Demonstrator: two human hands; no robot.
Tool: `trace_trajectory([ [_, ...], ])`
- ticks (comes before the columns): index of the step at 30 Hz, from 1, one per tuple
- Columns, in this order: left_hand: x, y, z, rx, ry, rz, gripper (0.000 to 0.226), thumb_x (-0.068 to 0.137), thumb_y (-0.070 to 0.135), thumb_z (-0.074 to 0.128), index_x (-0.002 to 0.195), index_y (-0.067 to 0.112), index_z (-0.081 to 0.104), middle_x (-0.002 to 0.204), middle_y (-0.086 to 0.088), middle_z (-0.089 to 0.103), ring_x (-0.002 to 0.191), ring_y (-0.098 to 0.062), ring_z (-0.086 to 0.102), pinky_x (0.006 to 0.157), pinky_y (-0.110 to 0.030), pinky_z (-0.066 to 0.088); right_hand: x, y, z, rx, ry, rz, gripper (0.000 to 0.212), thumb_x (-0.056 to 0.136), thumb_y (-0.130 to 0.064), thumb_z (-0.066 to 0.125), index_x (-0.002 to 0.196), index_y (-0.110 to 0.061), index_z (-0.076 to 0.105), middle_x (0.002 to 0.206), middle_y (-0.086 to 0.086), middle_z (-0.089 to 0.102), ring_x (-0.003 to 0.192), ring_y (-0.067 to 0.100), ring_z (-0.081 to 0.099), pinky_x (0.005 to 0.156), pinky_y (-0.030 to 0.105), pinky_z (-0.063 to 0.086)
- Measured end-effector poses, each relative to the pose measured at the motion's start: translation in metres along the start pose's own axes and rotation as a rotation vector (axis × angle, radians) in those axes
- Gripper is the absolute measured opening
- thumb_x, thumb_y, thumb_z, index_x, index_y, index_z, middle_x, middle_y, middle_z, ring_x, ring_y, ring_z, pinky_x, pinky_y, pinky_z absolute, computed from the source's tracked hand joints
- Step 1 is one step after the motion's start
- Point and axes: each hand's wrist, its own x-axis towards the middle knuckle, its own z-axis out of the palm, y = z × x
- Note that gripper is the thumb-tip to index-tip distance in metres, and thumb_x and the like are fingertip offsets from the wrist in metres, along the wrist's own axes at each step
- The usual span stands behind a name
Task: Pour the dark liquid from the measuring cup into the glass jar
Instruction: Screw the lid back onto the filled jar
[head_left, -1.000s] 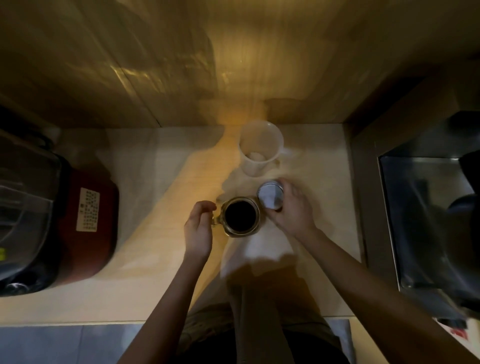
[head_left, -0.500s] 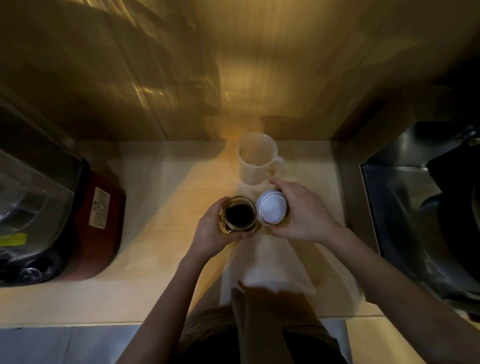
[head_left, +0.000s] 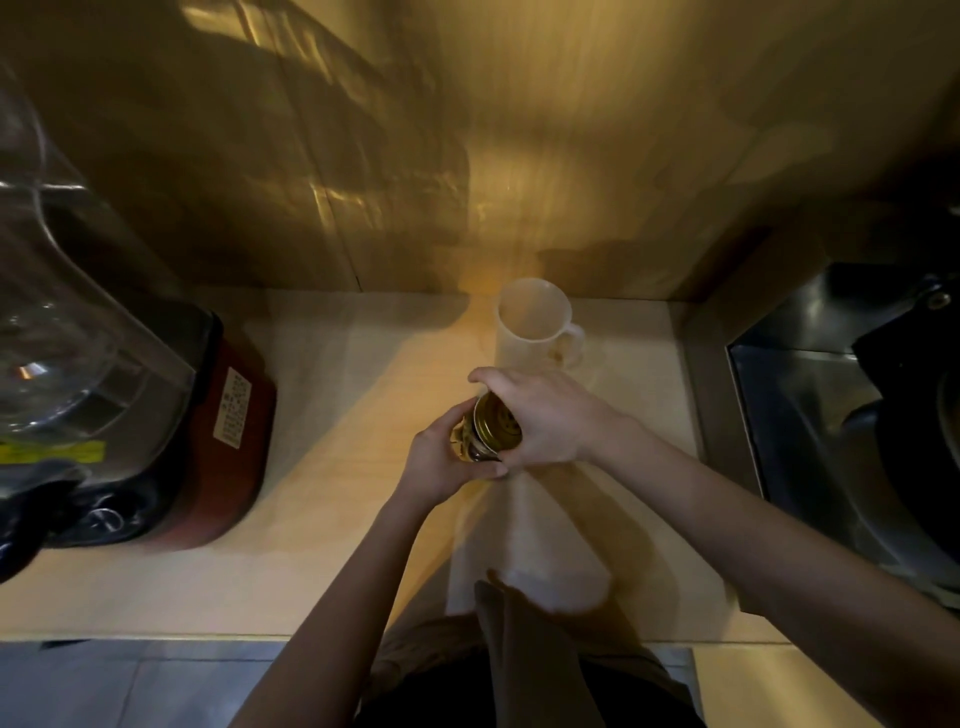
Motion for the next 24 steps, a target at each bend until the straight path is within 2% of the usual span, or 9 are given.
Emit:
trace_trajectory([
  [2,0.000,0.001,0.000,-0.010,0.005,-0.002,0.088,0.052,0.025,0.086,0.130,0.023,0.045,0.118,0.005,0.060,0.111,-0.010,0.052,0.086,-0.014,0.037,0.004,-0.005,-0.001,-0.093,-0.004,-0.018,0.082,0.063,-0.045,0.077,0.131,-0.015,0.040,0.125,0.005,0.057,0.113,0.024,0.052,0.095,0.037,0.037],
  [5,0.000,0.001,0.000,-0.014,0.011,-0.006,0.085,0.050,0.025,0.086,0.127,0.020,0.049,0.112,0.009,0.059,0.104,-0.008,0.053,0.077,-0.009,0.038,0.008,-0.012,-0.004,-0.226,-0.007,-0.049,0.066,0.066,-0.047,0.072,0.121,-0.016,0.052,0.118,0.002,0.058,0.106,0.022,0.051,0.089,0.036,0.035],
  [8,0.000,0.001,0.000,0.001,0.007,-0.001,0.082,0.050,0.027,0.086,0.123,0.020,0.051,0.111,0.006,0.062,0.102,-0.011,0.054,0.077,-0.015,0.037,0.012,-0.013,-0.002,-0.232,-0.036,-0.043,0.064,0.067,-0.046,0.071,0.122,-0.018,0.054,0.115,0.002,0.058,0.106,0.023,0.050,0.087,0.036,0.037],
  [12,-0.001,0.003,-0.001,-0.027,0.010,0.009,0.084,0.052,0.024,0.086,0.127,0.020,0.049,0.111,0.010,0.058,0.103,-0.007,0.051,0.075,-0.008,0.036,0.012,-0.012,0.002,-0.222,0.005,-0.025,0.061,0.070,-0.048,0.068,0.121,-0.017,0.055,0.111,0.003,0.061,0.103,0.025,0.054,0.087,0.037,0.044],
  [15,-0.002,0.003,-0.001,-0.051,0.004,0.002,0.088,0.053,0.025,0.085,0.131,0.022,0.045,0.112,0.011,0.057,0.106,-0.006,0.051,0.078,-0.008,0.036,0.012,-0.015,0.000,-0.258,0.068,-0.010,0.058,0.074,-0.054,0.063,0.111,-0.011,0.059,0.104,0.008,0.065,0.095,0.026,0.058,0.074,0.033,0.045],
  [18,-0.002,0.002,-0.001,-0.055,0.005,-0.001,0.091,0.052,0.027,0.085,0.133,0.022,0.043,0.119,0.005,0.060,0.109,-0.007,0.051,0.081,-0.007,0.037,0.013,-0.021,-0.003,-0.249,0.085,0.065,0.062,0.080,-0.060,0.057,0.105,-0.004,0.057,0.099,0.011,0.066,0.090,0.028,0.062,0.063,0.030,0.036],
  [21,-0.003,0.002,-0.001,-0.056,0.001,0.007,0.090,0.053,0.026,0.085,0.132,0.021,0.043,0.124,0.001,0.059,0.112,-0.005,0.049,0.080,0.005,0.033,0.009,-0.025,-0.002,-0.208,0.084,0.171,0.061,0.088,-0.060,0.046,0.104,-0.002,0.056,0.099,0.014,0.067,0.090,0.030,0.064,0.065,0.032,0.040],
  [24,-0.002,0.002,-0.002,-0.054,-0.003,0.006,0.088,0.053,0.024,0.085,0.131,0.020,0.044,0.120,0.006,0.058,0.111,-0.005,0.048,0.079,0.008,0.030,0.002,-0.022,-0.004,-0.167,0.080,0.194,0.057,0.092,-0.057,0.040,0.093,-0.003,0.060,0.090,0.014,0.066,0.088,0.031,0.064,0.068,0.034,0.046],
])
